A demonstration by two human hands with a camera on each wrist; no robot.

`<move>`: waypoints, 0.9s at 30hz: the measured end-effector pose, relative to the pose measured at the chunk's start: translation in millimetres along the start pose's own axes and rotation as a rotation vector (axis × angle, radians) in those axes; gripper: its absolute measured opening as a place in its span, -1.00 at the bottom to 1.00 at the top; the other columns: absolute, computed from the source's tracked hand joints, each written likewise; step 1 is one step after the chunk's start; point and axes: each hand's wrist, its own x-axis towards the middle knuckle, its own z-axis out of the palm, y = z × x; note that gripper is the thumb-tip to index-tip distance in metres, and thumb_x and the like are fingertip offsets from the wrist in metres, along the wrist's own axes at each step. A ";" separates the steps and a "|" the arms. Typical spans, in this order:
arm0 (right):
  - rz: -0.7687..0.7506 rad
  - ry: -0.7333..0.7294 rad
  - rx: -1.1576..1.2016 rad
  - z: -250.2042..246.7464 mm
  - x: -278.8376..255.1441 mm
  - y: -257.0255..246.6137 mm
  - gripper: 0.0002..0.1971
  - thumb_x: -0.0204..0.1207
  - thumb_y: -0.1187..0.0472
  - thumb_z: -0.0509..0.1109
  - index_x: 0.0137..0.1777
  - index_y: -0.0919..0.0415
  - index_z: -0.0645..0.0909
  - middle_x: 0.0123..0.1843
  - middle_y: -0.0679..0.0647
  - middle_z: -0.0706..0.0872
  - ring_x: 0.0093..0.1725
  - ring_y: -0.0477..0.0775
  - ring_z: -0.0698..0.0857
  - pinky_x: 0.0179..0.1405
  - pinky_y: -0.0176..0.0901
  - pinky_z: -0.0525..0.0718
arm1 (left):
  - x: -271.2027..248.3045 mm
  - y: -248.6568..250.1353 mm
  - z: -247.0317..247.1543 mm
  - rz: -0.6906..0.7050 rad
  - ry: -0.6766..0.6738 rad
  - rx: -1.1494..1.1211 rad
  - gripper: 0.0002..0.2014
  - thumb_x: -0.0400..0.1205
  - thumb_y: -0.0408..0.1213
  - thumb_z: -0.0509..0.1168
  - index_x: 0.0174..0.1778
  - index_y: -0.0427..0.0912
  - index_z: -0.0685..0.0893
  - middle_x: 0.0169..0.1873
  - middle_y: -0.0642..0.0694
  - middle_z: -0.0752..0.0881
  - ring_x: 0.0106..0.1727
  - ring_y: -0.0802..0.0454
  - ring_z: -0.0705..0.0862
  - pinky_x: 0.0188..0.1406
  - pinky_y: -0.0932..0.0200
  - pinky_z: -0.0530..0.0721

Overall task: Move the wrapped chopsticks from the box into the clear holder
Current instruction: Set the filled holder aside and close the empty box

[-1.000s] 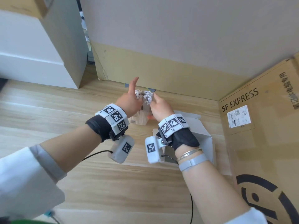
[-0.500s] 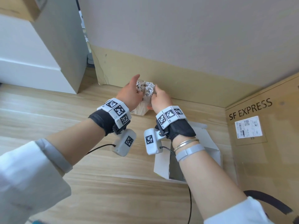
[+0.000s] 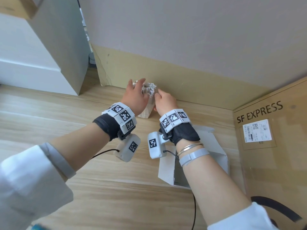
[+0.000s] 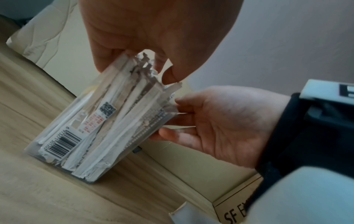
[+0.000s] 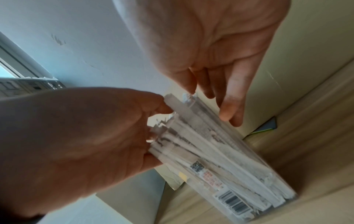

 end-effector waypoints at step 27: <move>0.018 0.131 0.052 -45.4 -99.6 61.8 -0.74 0.54 0.19 0.16 -0.04 0.09 0.71 -0.08 0.11 0.80 -0.08 0.23 0.76 0.05 0.06 0.72 | -98.9 46.2 47.8 0.190 -0.107 0.037 -0.46 0.61 -0.29 0.14 0.55 -0.13 0.25 0.58 -0.28 0.24 0.59 -0.18 0.27 0.56 -0.07 0.30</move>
